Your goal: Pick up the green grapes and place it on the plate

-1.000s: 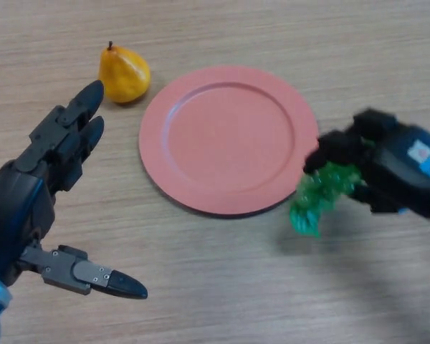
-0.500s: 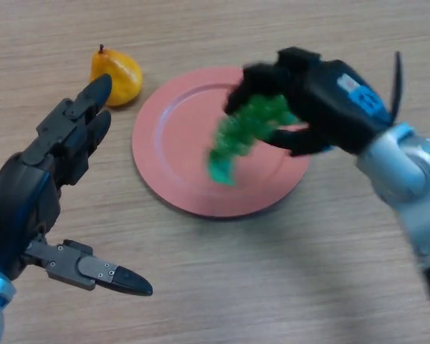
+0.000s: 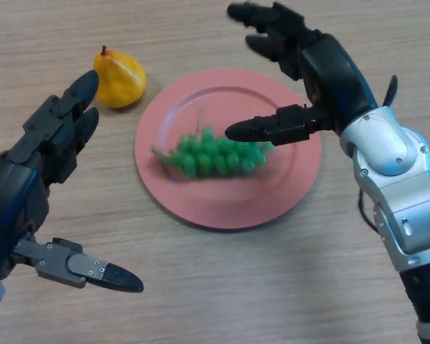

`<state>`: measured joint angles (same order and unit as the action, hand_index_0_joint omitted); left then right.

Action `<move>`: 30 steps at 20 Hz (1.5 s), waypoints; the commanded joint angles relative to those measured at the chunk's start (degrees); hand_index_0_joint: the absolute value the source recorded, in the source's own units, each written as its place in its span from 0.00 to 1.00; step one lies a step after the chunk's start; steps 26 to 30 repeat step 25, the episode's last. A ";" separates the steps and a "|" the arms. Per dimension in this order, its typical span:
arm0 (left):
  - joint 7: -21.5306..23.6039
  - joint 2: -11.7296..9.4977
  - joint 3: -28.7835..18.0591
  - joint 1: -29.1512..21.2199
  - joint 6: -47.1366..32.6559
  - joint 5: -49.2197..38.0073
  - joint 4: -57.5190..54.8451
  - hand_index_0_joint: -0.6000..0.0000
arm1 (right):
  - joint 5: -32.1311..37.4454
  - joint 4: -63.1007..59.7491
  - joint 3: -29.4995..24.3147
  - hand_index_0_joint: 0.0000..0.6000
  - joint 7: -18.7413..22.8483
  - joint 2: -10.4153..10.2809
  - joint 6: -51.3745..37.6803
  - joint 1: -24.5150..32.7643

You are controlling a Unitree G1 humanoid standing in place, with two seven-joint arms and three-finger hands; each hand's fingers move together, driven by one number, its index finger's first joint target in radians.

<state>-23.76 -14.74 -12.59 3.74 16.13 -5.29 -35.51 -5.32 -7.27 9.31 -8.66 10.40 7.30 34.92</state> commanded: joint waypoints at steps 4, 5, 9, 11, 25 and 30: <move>2.54 -1.53 -1.52 -2.33 -0.29 -2.16 -5.51 1.00 | 6.81 21.43 -7.26 0.00 -3.57 0.77 4.20 -4.70; 2.57 -1.57 -1.32 -2.41 0.05 -2.18 -5.83 1.00 | 8.53 23.90 -8.28 0.00 -3.76 0.70 5.50 -6.02; 2.99 -1.64 -1.48 -2.87 0.63 -3.40 -6.28 1.00 | 16.31 38.72 -12.70 0.00 -5.43 4.55 14.37 -17.93; 2.97 -2.28 -2.22 -3.96 0.29 -3.93 -5.45 1.00 | 18.70 42.64 -14.64 0.00 -5.28 5.16 14.22 -24.32; 5.38 -3.75 -0.19 -7.21 -4.62 2.73 2.44 1.00 | 11.38 50.86 -12.37 0.00 -7.59 3.36 15.30 -36.33; 5.38 -3.75 -0.19 -7.21 -4.62 2.73 2.44 1.00 | 11.38 50.86 -12.37 0.00 -7.59 3.36 15.30 -36.33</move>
